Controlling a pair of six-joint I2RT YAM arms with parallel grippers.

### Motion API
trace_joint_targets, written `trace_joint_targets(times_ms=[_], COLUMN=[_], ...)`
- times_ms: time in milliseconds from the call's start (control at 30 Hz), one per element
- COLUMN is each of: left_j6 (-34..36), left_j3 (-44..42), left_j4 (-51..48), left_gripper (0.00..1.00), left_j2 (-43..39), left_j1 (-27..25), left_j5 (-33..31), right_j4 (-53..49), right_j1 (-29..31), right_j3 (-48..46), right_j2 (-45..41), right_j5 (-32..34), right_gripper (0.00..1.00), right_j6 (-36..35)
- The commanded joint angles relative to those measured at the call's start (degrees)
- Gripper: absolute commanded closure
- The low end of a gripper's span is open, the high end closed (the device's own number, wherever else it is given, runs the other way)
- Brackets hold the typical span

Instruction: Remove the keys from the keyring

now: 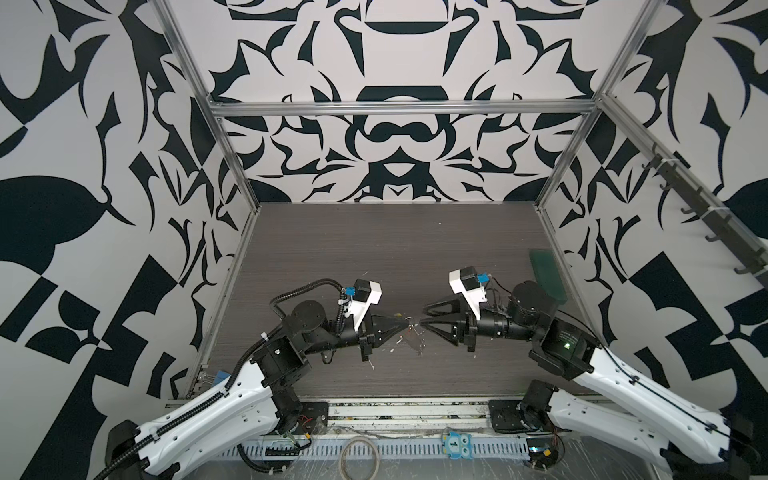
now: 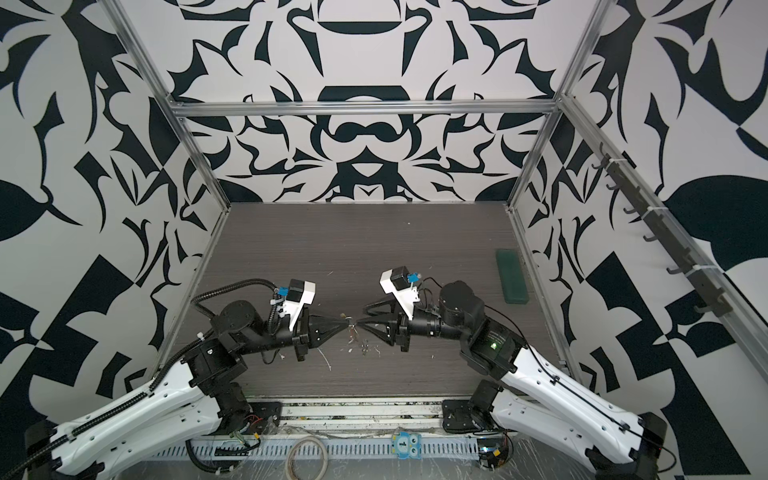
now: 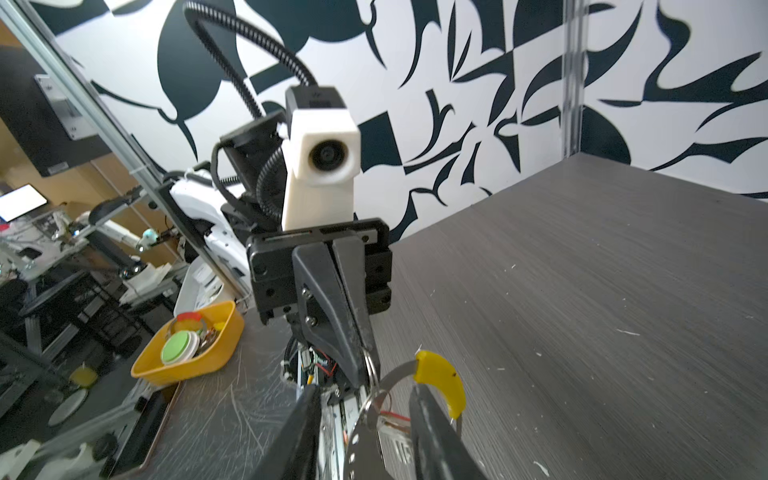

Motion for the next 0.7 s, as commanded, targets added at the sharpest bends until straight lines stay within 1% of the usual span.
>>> trace_joint_targets(times_ms=[0, 133, 400, 533, 633, 667], left_j6=[-2.3, -3.0, -4.2, -4.2, -4.1, -4.0], left_j3=[-1.0, -1.4, -3.3, -3.7, -3.6, -3.6], left_j4=[8.9, 12.0, 17.9, 19.7, 19.7, 19.7], left_gripper=[1.00, 1.00, 1.00, 1.00, 1.00, 1.00], left_j2=[-0.3, 0.5, 1.0, 0.9, 0.8, 0.6], left_j1=[0.0, 0.0, 0.0, 0.0, 0.0, 0.0], left_j5=[-2.4, -2.9, -3.6, -4.2, -4.8, -5.1], right_j4=[9.5, 10.0, 15.2, 15.3, 15.1, 15.1], right_j1=[0.3, 0.3, 0.3, 0.3, 0.2, 0.3], right_j3=[-1.0, -1.3, -2.6, -3.0, -3.4, -3.5], right_j2=[-0.4, 0.0, 1.4, 1.3, 1.1, 0.9], right_j5=[4.6, 5.4, 1.8, 2.5, 2.9, 2.9], right_gripper=[0.61, 0.61, 0.64, 0.71, 0.80, 0.80], right_j6=[5.0, 5.3, 7.1, 6.9, 6.9, 6.9])
